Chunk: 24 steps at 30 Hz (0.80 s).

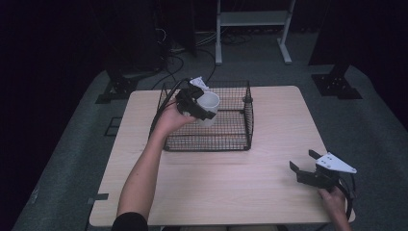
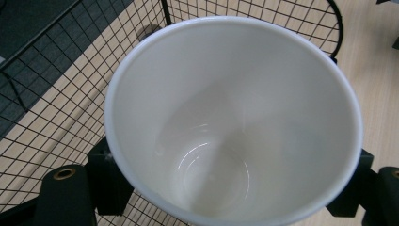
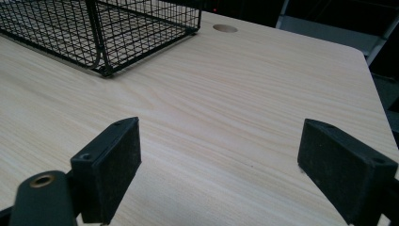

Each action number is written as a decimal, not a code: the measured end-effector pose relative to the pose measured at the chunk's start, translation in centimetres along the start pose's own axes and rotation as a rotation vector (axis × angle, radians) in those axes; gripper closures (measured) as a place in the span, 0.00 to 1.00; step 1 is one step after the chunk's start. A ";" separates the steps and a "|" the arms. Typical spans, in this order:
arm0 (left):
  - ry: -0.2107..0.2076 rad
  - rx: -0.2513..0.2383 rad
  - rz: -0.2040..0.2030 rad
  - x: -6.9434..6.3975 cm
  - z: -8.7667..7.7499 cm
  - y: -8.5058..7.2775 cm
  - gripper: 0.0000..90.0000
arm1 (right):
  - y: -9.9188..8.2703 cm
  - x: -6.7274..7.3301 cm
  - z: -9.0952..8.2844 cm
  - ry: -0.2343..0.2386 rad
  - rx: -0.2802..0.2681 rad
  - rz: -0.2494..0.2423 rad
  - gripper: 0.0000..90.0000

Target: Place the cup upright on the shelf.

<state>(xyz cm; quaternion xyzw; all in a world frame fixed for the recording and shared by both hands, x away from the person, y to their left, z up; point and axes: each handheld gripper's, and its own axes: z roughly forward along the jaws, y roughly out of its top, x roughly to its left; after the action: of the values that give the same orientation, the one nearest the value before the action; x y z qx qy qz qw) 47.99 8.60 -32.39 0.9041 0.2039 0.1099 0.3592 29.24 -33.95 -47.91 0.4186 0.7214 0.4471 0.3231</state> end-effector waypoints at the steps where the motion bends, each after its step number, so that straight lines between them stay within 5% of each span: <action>1: 0.005 -0.001 0.002 0.1 0.1 0.0 0.23 | 0.0 0.0 0.0 0.000 0.000 0.002 0.15; 13: -0.002 0.014 -0.048 1.6 2.7 -0.7 0.23 | 0.0 0.0 0.0 0.000 -0.002 0.003 0.14; 24: 0.005 0.018 -0.047 1.9 4.2 -1.0 0.23 | 0.0 0.0 0.0 0.001 -0.004 0.000 0.15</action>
<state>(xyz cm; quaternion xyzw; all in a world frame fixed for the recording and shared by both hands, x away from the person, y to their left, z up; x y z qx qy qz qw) 50.82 7.55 -35.95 0.9019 0.2270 0.1021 0.3530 29.24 -34.00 -47.91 0.4177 0.7207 0.4489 0.3235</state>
